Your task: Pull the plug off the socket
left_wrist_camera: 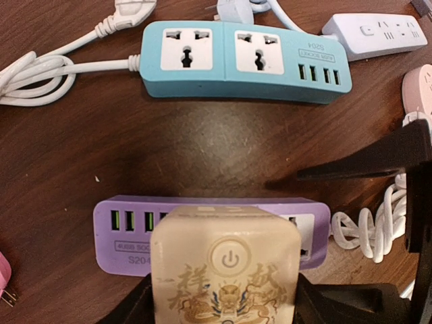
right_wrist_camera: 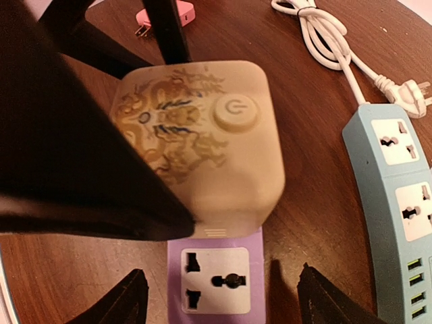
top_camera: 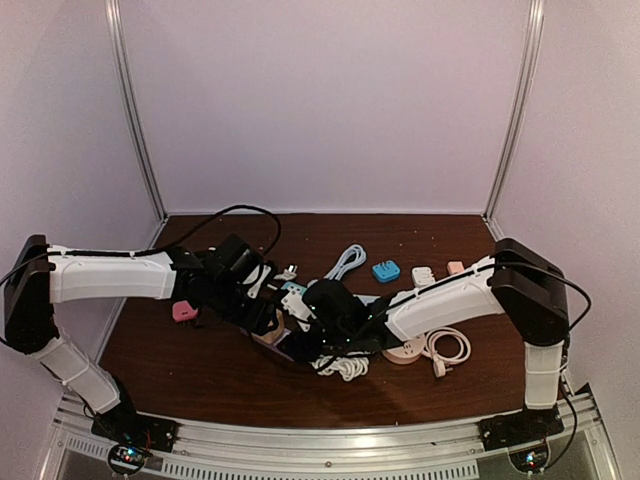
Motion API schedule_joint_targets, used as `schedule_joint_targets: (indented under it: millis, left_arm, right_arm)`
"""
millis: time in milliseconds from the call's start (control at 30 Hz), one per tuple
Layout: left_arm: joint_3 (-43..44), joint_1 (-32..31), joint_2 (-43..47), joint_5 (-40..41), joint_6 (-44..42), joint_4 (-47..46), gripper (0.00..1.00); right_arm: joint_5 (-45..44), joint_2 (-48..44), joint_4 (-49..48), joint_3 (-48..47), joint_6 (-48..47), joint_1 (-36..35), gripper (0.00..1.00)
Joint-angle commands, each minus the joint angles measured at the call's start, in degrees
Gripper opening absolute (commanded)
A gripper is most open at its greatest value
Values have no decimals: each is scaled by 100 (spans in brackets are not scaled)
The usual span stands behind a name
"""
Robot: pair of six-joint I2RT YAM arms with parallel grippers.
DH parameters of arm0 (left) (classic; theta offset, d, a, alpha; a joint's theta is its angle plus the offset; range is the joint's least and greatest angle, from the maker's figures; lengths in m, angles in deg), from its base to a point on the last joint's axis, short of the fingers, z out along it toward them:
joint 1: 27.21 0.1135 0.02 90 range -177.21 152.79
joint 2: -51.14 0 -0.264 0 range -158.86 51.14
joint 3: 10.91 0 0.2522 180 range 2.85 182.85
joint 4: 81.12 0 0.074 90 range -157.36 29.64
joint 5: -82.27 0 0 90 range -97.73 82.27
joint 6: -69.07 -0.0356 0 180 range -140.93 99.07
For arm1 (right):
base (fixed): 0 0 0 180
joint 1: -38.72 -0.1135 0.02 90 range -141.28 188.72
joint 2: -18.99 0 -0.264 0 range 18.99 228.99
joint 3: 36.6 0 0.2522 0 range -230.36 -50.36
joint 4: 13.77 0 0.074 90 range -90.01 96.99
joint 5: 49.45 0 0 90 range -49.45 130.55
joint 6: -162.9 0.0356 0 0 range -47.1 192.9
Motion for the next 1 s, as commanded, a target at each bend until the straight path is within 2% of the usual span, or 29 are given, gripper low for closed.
schedule_joint_targets:
  millis: [0, 133, 233, 700, 967]
  left_arm:
    - [-54, -101, -68, -389, -53, 171, 24]
    - [-46, -101, -51, -398, -39, 166, 23]
    - [-63, -101, 8, -402, -33, 108, 22]
    - [-102, -101, 82, -342, 30, 52, 21]
    - [-189, -101, 83, -372, 57, -29, 18]
  right_arm:
    - [-147, 192, 111, -225, -16, -112, 75]
    - [-335, 323, 202, -340, 57, -155, 68]
    - [-485, 399, 303, -390, 74, -170, 67]
    - [-523, 317, 380, -192, -92, -325, 73]
    - [-716, -19, -206, 402, 71, -315, 74]
